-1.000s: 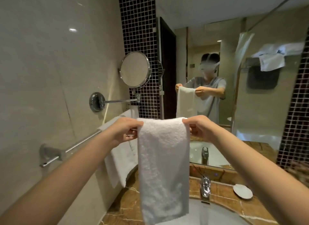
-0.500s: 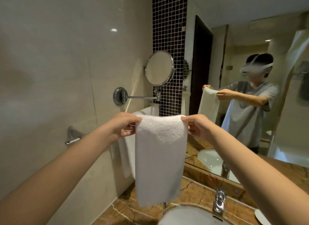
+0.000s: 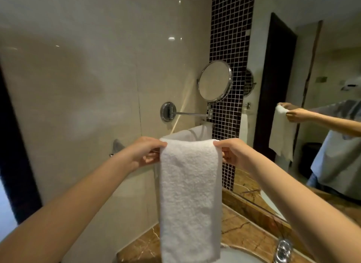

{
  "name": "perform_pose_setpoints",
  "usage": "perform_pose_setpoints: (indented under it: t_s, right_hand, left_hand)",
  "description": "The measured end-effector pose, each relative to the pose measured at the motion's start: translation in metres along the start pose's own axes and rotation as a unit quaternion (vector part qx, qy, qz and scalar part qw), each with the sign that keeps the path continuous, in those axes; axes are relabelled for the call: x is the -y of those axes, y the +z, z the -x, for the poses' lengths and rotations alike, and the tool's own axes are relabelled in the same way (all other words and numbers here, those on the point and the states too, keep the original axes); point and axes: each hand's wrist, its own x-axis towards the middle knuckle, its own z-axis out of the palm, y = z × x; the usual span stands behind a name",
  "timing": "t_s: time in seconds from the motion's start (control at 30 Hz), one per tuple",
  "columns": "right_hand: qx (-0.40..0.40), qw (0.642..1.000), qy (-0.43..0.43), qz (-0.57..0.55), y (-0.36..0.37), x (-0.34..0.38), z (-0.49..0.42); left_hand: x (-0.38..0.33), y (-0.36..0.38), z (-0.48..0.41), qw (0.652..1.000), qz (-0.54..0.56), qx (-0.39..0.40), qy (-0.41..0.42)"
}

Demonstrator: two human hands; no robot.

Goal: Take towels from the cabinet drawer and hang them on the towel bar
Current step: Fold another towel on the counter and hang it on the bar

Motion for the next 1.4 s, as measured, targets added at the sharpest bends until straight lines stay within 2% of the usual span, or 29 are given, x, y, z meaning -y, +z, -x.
perform_pose_setpoints:
  t_s: [0.37,0.9,1.17,1.4]
  right_hand:
    - [0.023,0.999,-0.031,-0.003,0.031,0.032,-0.022]
    - [0.030,0.996,-0.082,0.018,0.070,0.120,-0.080]
    - [0.068,0.992,-0.107,0.018,0.087,0.162,-0.097]
    - [0.058,0.987,-0.147,-0.002,0.102,0.199,-0.105]
  left_hand:
    - [-0.032,-0.036,-0.005,0.999,-0.034,-0.003,0.023]
    - [-0.107,-0.062,-0.021,0.993,0.010,-0.061,0.100]
    - [-0.143,-0.073,-0.022,0.987,0.021,-0.086,0.135]
    - [-0.178,-0.080,-0.027,0.969,-0.038,-0.153,0.191]
